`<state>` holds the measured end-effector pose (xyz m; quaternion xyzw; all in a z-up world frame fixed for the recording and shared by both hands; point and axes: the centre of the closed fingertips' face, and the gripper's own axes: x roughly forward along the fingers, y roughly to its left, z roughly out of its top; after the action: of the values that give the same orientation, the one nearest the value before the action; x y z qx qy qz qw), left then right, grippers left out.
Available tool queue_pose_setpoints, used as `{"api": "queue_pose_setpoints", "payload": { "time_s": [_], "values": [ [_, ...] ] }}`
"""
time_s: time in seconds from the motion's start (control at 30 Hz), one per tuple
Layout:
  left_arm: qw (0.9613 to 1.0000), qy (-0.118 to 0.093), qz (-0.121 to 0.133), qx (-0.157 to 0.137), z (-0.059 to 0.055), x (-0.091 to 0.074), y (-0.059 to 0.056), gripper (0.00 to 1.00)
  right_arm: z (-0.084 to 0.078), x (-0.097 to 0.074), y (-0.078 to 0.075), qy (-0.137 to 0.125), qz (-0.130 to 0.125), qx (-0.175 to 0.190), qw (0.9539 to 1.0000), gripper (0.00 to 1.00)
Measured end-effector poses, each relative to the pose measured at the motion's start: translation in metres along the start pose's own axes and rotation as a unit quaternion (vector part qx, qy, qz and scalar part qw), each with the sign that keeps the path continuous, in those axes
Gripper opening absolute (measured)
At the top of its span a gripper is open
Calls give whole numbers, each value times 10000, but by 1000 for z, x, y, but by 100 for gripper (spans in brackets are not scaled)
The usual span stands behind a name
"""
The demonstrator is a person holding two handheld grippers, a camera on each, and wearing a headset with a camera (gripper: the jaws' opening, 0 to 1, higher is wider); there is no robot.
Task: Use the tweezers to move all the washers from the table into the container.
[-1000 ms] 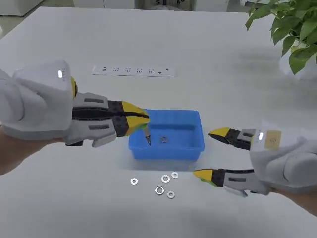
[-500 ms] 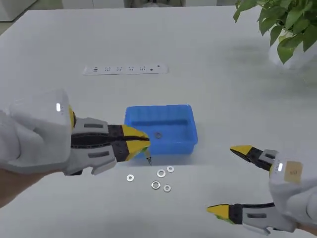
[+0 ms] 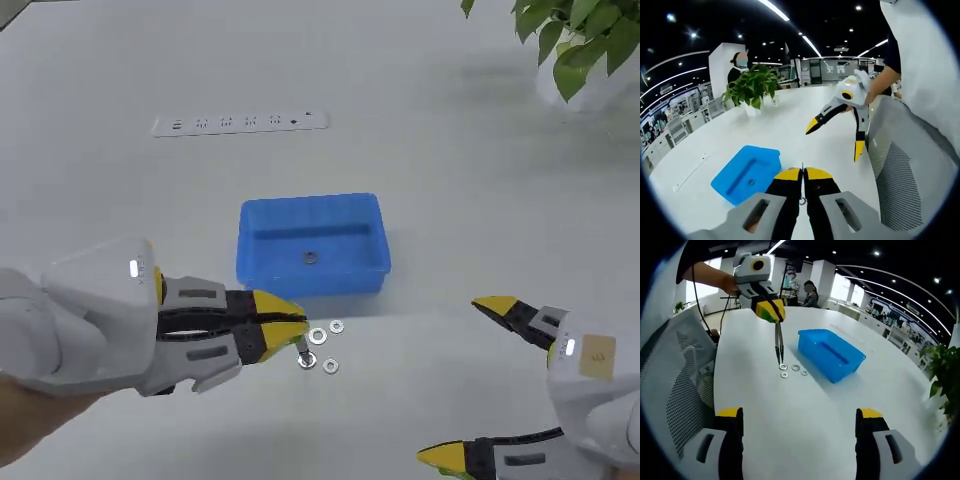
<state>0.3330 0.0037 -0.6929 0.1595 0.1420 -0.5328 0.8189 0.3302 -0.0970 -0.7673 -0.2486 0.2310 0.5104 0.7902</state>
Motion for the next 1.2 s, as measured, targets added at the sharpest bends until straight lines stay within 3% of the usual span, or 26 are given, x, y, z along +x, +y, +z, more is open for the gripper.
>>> {"api": "queue_pose_setpoints", "payload": {
  "time_s": [0.43,0.7,0.97,1.2],
  "values": [
    [9998,162,-128,-16,-6,7,-1,5,0,7,14,8,264,88,9996,96],
    [9994,163,-304,-58,-2,12,0,5,8,18,18,-46,473,101,9988,93],
    [9988,177,-406,-187,-4,12,3,5,36,45,32,-243,1150,-75,9930,80],
    [9982,250,-510,-215,-6,8,0,5,65,69,34,-500,1537,-120,9868,65]
  ]
}}
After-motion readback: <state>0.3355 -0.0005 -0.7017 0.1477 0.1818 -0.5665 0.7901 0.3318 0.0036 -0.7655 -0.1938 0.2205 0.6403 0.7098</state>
